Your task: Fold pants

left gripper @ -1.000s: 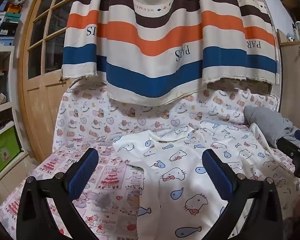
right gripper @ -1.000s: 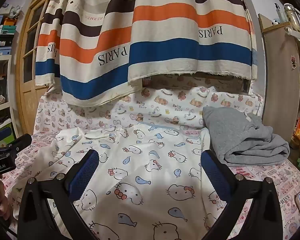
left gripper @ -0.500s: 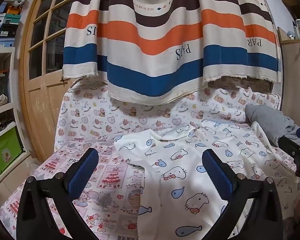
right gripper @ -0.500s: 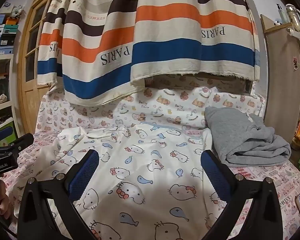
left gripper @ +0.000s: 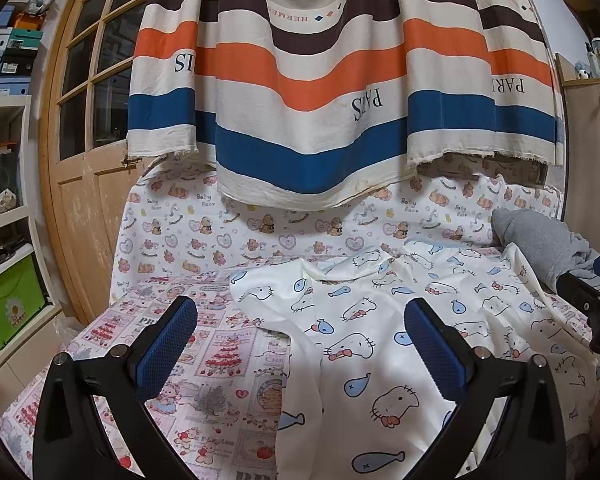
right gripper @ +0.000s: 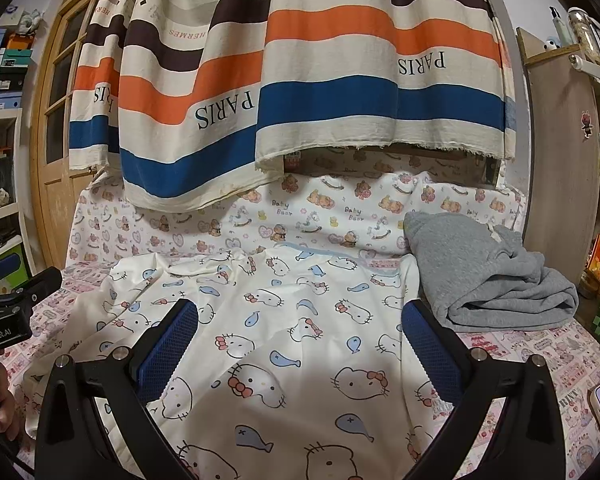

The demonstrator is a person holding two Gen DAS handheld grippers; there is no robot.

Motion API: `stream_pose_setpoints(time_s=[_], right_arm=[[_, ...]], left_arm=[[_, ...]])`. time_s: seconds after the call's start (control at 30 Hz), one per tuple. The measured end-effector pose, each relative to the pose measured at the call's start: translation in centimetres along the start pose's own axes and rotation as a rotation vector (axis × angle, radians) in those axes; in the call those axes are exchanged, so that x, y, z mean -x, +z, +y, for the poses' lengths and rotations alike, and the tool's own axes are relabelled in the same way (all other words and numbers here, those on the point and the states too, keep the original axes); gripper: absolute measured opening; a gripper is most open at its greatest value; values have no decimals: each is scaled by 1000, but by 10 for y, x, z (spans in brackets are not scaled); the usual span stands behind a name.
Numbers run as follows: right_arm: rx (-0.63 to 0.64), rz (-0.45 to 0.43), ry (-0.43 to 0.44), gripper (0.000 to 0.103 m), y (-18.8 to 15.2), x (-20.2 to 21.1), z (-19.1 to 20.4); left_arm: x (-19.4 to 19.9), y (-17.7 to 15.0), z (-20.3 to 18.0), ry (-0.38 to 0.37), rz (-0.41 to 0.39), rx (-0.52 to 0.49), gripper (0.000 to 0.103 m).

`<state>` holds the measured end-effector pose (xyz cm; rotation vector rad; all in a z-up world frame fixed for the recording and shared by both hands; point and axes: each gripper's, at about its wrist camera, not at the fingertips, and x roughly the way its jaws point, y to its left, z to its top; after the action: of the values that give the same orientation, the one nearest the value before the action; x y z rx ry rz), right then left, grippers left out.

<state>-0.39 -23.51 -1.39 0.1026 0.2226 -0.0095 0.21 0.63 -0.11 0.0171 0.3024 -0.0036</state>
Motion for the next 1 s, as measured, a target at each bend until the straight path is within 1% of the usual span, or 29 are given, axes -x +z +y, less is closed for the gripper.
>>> stream_pose_setpoints(time_s=[0.23, 1.0], right_arm=[[4, 33, -9, 102, -1, -7, -1], [15, 35, 8, 102, -1, -5, 4]], left_arm=[[2, 0, 1, -3, -2, 2, 103], [1, 1, 1, 1, -5, 8, 103]])
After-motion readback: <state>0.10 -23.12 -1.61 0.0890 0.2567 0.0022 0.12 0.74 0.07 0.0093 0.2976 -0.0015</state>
